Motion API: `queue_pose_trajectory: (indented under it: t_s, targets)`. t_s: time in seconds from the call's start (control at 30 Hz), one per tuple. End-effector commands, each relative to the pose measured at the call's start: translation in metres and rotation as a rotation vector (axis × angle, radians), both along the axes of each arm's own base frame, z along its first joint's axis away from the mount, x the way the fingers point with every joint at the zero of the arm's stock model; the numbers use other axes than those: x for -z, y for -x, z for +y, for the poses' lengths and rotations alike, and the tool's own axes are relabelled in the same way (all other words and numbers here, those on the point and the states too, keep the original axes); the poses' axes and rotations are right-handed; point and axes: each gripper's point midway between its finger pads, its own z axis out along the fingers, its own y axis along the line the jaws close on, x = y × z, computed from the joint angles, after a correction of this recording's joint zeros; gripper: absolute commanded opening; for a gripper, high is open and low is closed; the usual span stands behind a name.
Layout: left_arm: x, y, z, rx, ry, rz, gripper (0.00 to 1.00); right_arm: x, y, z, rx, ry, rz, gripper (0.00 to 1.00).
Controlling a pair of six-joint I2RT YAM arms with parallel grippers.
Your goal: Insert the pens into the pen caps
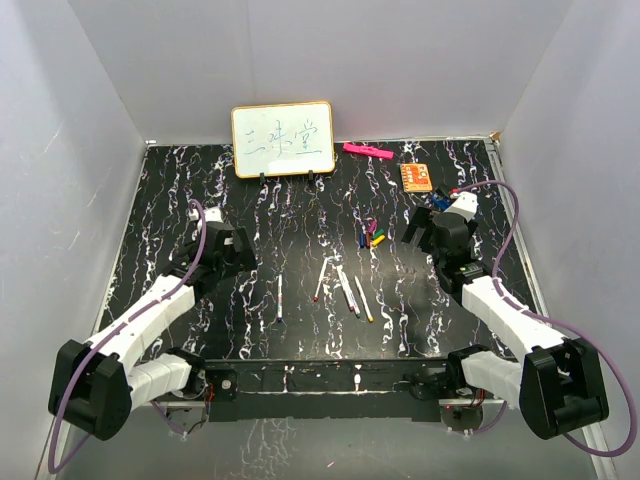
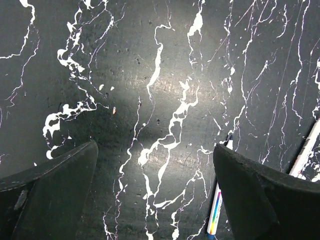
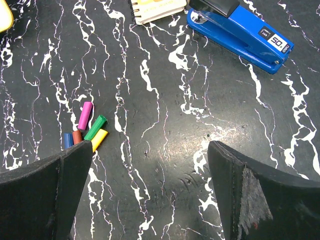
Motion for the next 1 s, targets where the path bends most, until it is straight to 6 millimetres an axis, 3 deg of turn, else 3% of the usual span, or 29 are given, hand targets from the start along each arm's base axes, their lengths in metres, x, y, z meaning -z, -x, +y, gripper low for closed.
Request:
queue_pose_trajectory:
  t_s: [0.0,0.53,0.73,0.97]
  targets:
    - [-0.013,-0.004,0.0,-0.009,0.005,-0.045,0.99,-0.012,-0.004,-0.002,0.018,0.001,-0.039,0.98]
    - [-0.015,-0.007,0.0,-0.052,0.029,-0.049,0.99,-0.011,-0.003,0.0,0.017,-0.014,-0.034,0.98]
    - [-0.022,-0.008,-0.032,0.081,0.119,-0.025,0.99,-0.007,-0.003,0.003,0.02,-0.042,-0.024,0.98]
    - [-0.028,0.011,-0.062,0.161,0.216,0.047,0.99,-0.007,-0.004,0.006,0.039,-0.094,-0.018,0.98]
